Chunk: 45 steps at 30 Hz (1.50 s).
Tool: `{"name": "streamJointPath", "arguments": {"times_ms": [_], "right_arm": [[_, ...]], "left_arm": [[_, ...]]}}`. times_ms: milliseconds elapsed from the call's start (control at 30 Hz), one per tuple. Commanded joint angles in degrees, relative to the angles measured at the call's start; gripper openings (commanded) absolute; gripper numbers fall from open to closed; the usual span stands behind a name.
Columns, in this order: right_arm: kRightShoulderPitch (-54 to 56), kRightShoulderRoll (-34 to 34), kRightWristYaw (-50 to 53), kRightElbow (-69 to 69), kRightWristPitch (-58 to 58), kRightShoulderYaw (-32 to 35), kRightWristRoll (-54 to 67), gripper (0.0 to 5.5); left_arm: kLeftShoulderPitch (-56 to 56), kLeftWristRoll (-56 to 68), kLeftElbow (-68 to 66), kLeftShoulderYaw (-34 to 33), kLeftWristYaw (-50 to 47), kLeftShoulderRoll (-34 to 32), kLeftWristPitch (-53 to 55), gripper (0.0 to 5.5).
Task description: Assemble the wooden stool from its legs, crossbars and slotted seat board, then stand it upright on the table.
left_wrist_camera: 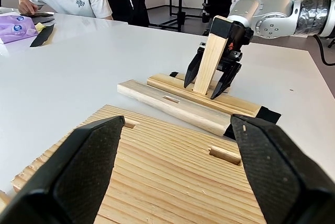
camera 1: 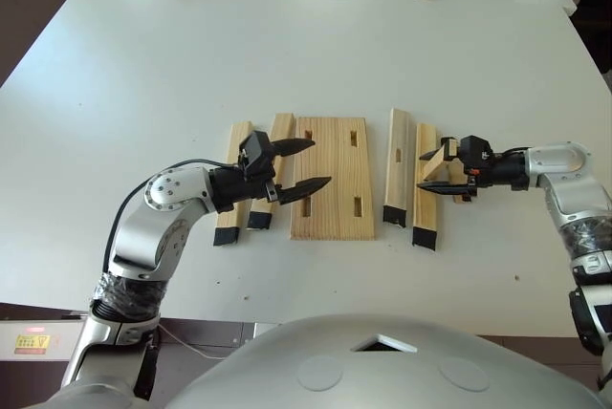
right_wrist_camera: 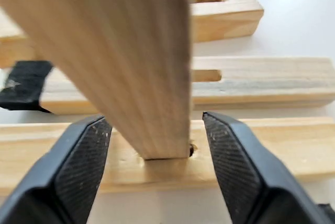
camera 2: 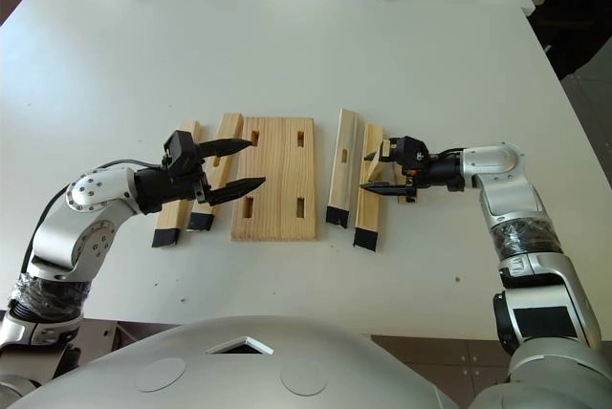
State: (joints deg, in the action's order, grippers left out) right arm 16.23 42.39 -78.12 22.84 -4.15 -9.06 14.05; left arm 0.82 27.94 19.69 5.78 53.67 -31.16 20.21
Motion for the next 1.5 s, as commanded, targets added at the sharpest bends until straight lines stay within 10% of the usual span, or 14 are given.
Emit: {"name": "streamJointPath", "arguments": {"times_ms": [33,567,1500], "right_arm": [[0.20,2.10,0.32,-9.08,5.76,3.01,3.40,3.11],[2.13,3.25,6.37,-32.14,32.53,14.34,23.72,3.11],[0.10,-5.73,15.52,-30.34,42.75,14.03,33.08,3.11]], "left_arm": [[-0.53,-0.76,0.23,-0.50,-0.84,-0.17,-0.73,3.77],[-1.21,-0.58,0.64,-0.52,0.03,-0.79,-1.25,3.77],[0.07,-0.36,-0.72,-0.79,0.93,-1.56,-0.58,3.77]]}}
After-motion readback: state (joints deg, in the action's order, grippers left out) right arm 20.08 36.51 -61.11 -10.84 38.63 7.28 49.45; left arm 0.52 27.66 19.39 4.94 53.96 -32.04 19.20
